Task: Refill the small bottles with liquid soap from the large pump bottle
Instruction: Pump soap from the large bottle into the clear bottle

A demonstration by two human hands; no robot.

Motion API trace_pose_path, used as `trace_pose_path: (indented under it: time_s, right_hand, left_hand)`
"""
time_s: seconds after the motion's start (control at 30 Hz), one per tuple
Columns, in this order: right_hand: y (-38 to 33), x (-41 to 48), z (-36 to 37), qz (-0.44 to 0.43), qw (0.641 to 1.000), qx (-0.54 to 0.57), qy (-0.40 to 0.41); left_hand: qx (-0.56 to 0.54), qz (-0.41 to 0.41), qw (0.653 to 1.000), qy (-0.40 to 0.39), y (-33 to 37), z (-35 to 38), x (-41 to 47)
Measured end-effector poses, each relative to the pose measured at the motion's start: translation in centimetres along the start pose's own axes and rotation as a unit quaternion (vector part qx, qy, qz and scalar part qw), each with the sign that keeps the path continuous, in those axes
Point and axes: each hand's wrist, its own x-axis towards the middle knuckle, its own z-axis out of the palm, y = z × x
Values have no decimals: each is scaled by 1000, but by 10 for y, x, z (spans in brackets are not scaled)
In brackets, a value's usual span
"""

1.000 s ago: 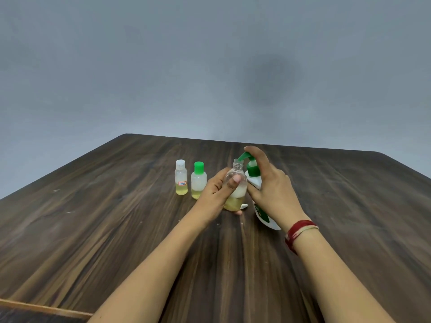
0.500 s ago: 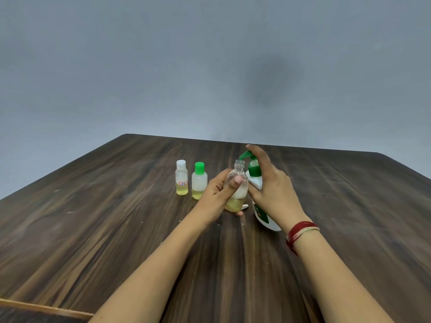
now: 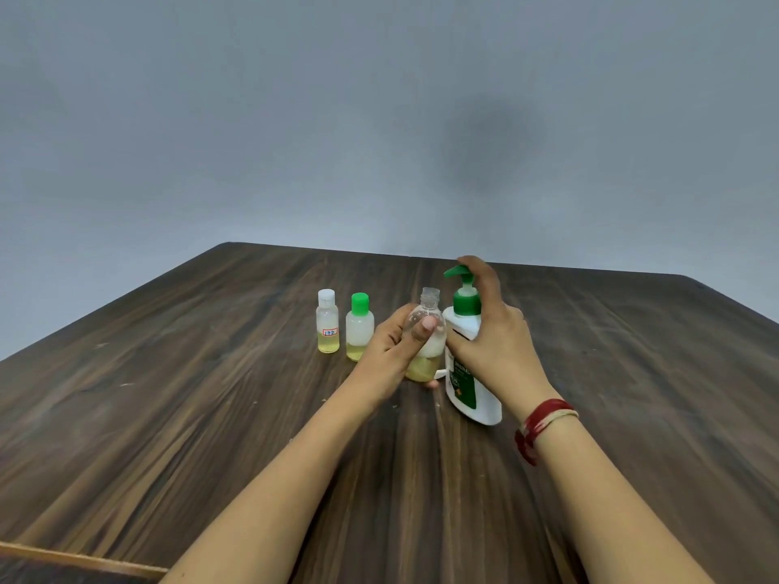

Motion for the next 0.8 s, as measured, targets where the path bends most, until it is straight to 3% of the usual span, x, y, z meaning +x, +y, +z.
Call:
trace_pose_path:
  time_s: [0.1, 0.27, 0.47, 0.8]
  right_hand:
    - [-1, -1, 1, 24, 998, 61, 1]
    - [-6, -3, 4, 21, 997, 69, -2]
    - [2, 2, -13, 44, 994, 54, -86]
    - [-6, -3, -10, 21, 998, 47, -39]
  left_hand:
    - [-2, -6, 1000, 4, -1, 0, 0]
    - [4, 9, 1000, 18, -1, 0, 2]
    - [44, 39, 996, 61, -6, -3, 7]
    - [81, 81, 988, 106, -5, 0, 5]
